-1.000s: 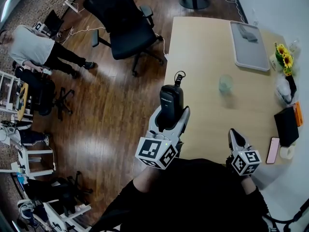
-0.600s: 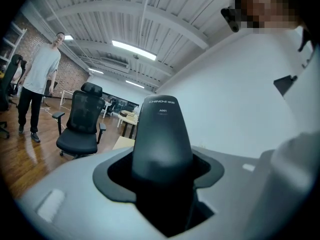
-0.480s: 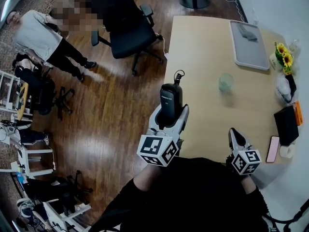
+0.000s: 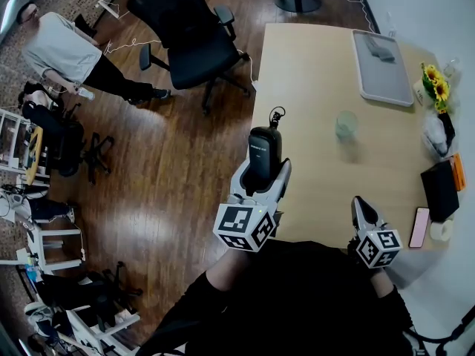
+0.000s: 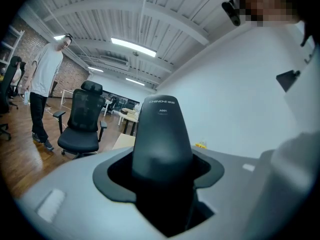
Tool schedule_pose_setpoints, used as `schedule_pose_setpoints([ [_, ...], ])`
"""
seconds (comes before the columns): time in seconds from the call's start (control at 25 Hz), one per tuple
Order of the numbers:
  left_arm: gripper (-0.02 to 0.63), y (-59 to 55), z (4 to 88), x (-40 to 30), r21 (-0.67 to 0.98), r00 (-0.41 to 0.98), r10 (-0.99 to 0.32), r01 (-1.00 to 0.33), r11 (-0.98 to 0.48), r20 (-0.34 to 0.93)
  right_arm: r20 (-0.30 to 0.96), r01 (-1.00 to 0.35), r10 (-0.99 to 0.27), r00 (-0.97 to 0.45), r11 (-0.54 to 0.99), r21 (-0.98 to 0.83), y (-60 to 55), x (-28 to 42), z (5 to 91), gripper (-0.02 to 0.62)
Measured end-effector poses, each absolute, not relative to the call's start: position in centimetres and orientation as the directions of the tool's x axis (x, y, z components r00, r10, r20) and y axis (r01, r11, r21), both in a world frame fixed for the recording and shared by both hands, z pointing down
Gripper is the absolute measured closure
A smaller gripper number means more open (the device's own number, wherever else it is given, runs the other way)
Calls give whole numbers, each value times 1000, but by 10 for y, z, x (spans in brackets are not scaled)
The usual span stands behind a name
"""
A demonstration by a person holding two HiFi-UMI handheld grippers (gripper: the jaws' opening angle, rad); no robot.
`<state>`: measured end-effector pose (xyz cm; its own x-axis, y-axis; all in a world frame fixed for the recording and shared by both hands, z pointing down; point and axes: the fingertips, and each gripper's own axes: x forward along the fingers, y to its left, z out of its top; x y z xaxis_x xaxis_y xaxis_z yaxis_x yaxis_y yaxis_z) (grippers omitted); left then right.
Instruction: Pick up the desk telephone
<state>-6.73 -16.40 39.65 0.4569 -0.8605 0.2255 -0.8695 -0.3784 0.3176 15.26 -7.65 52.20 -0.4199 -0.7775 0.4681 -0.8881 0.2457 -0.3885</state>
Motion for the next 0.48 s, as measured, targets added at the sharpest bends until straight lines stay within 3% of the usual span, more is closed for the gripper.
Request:
schedule_pose_setpoints([
  [0.48,344,-164,414,-69,311,452,-852,-876,-369,264,471,-889,-777,-419,243,-389,-74,153,523,595],
])
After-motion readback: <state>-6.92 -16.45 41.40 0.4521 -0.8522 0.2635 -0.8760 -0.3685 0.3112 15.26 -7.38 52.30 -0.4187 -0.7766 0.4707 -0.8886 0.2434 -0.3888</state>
